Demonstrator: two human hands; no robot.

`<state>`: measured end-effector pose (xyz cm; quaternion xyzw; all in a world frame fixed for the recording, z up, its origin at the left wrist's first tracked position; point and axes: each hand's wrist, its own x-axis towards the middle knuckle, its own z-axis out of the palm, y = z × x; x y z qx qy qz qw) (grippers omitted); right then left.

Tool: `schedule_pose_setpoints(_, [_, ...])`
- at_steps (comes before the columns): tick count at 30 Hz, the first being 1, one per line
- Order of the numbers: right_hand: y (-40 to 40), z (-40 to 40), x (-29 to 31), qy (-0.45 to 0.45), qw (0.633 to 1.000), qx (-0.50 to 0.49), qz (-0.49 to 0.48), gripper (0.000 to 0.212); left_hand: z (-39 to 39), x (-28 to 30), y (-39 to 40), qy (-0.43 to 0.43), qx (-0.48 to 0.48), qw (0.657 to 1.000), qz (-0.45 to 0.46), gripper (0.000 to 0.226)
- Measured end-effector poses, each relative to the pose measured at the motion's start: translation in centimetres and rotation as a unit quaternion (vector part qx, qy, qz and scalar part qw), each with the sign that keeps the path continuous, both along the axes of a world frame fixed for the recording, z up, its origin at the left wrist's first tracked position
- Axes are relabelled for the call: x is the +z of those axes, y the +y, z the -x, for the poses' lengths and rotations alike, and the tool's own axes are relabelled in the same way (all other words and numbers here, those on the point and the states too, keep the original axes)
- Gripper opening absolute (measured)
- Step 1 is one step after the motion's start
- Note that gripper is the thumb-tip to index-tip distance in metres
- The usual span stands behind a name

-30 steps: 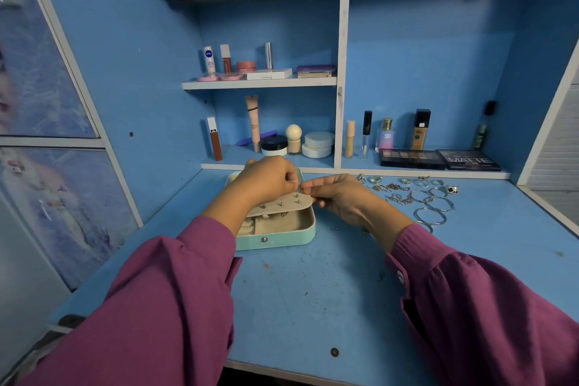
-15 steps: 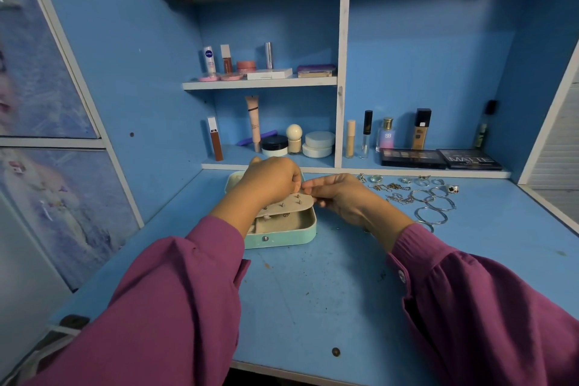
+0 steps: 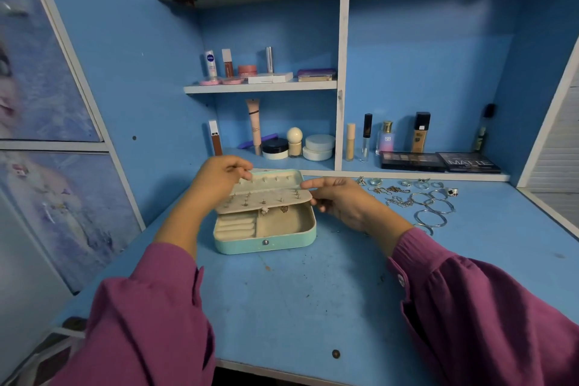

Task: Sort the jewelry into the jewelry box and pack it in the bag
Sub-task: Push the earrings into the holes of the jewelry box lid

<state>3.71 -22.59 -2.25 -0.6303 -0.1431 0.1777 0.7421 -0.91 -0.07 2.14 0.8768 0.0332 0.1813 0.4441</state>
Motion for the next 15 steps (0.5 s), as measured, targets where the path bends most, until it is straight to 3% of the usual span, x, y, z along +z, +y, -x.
schedule_pose_setpoints(5, [-0.1,0.1,-0.1,-0.006,1.000,-0.003,-0.006,0.021,0.8,-2.4,2.1,-0.029,0.077,0.990,0.116,0.036])
schedule_pose_setpoints(11, [0.5,0.1,-0.3,-0.059,0.997,-0.047,0.023,0.019,1.1,-4.0,3.6,0.022,0.056,0.989,0.136,0.039])
schedule_pose_setpoints(15, [0.0,0.4,0.0,-0.103,0.993,-0.049,0.041,0.015,1.7,-4.0,3.2,0.016,0.026,0.988,0.154,0.025])
